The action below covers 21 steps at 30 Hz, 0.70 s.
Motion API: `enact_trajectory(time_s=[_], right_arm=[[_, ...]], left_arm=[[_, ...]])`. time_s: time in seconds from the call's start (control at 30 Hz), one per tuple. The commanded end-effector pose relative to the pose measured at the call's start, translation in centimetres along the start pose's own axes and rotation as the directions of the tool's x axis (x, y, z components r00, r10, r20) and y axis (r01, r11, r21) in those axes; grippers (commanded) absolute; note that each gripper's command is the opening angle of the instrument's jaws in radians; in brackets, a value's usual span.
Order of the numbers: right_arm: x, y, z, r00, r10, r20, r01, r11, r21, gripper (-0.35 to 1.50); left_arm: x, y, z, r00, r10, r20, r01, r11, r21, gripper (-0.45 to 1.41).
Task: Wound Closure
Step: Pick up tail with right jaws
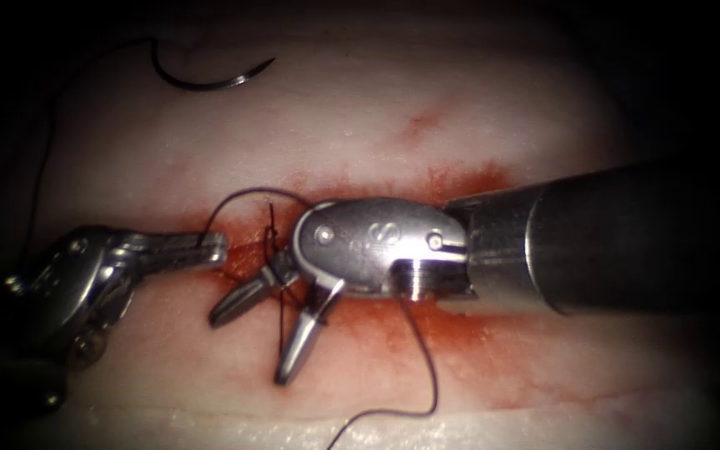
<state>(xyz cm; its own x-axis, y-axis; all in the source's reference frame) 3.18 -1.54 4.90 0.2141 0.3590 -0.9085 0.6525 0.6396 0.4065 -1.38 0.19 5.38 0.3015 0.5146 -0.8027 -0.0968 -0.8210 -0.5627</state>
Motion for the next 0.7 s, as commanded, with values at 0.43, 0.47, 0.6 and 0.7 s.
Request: enact_trajectory(time_s=[0.43, 0.47, 0.6, 0.7], right_arm=[[-0.13, 0.03, 0.06, 1.0, -0.009, 0.029, 0.009, 1.0, 0.01, 0.9], [-0.14, 0.04, 0.07, 0.999, -0.009, 0.035, 0.009, 1.0, 0.006, 0.88], [-0.24, 0.05, 0.12, 0.998, -0.013, 0.066, 0.013, 1.0, 0.009, 0.81], [-0.3, 0.04, 0.15, 0.996, -0.018, 0.082, 0.017, 1.0, 0.012, 0.81]], left_arm=[[-0.08, -0.03, 0.03, 1.0, -0.011, -0.002, 0.011, 1.0, -0.002, -0.45], [-0.09, -0.03, 0.03, 1.0, -0.01, -0.002, 0.01, 1.0, -0.001, -0.45], [-0.11, -0.01, 0.03, 1.0, -0.019, -0.002, 0.019, 1.0, -0.002, -0.45], [-0.12, 0.0, 0.01, 1.0, -0.018, -0.001, 0.018, 1.0, -0.003, -0.45]])
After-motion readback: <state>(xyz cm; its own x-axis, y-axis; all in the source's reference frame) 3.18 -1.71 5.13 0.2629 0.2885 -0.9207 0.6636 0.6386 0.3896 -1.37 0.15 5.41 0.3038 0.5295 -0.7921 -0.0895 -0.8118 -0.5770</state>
